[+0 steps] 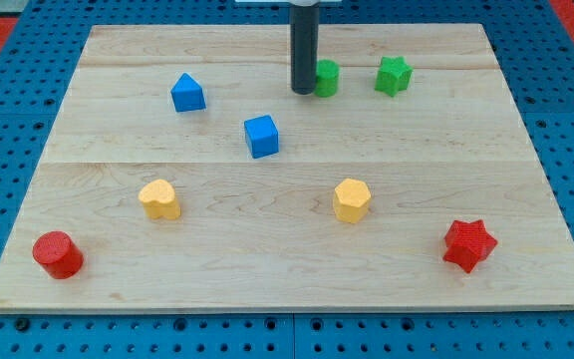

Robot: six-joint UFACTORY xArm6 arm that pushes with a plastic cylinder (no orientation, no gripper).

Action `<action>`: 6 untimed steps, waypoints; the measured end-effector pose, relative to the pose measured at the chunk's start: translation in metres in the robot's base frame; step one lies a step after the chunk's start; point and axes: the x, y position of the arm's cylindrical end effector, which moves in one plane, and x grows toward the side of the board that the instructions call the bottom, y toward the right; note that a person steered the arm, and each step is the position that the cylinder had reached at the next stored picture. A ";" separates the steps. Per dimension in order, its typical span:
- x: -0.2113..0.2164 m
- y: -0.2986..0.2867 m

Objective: Push the green circle to the green star

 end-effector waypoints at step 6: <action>-0.040 0.029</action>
